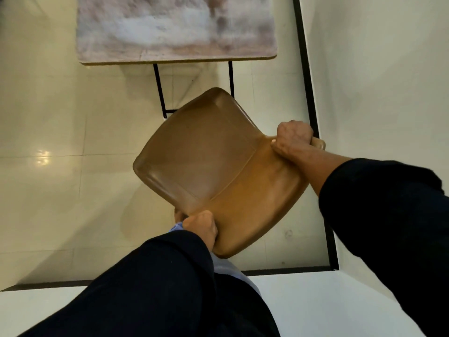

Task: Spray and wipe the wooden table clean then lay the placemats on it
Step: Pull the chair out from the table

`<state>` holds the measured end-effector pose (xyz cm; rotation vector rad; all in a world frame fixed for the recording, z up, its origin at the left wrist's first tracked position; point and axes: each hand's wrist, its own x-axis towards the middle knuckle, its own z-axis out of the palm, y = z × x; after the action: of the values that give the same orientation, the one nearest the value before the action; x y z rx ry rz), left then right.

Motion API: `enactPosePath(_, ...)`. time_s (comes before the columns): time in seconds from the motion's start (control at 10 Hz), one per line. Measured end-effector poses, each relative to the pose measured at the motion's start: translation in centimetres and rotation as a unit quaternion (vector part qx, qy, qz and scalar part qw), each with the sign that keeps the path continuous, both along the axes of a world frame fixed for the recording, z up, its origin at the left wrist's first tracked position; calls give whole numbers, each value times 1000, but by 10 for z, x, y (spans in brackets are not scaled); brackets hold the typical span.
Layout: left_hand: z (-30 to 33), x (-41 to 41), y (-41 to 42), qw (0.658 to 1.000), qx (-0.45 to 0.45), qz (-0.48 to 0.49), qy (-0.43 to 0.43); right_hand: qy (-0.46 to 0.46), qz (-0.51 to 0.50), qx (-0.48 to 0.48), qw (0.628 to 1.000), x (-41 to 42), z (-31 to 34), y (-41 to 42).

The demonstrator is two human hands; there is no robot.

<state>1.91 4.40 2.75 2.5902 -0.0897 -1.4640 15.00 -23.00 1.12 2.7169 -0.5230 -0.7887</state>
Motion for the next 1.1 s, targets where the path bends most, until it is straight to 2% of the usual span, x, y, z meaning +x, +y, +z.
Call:
enactPosePath(0.1, 1, 11, 21, 997, -8, -62, -46, -9, -23, 9, 1000, 7, 6, 14)
enactPosePath(0.2, -10, 29, 49, 995, 13, -75, -63, -12, -51, 18, 998, 12, 5, 28)
enactPosePath(0.3, -44, 54, 87, 991, -10, -62, -118, -15, -83, 24, 996, 15, 1, 43)
enactPosePath(0.4, -62, 91, 122, 990, -25, -50, -130, -16, -115, 46, 992, 22, -3, 62)
enactPosePath(0.5, -65, 134, 146, 985, -19, -77, -154, -18, -148, 61, 987, 35, -7, 81)
enactPosePath(0.8, -86, 231, 187, 977, 20, -139, -164, -34, -230, 79, 969, 61, -26, 122)
enactPosePath(1.1, -101, 273, 196, 970, 5, -165, -179, -50, -274, 82, 957, 79, -41, 132)
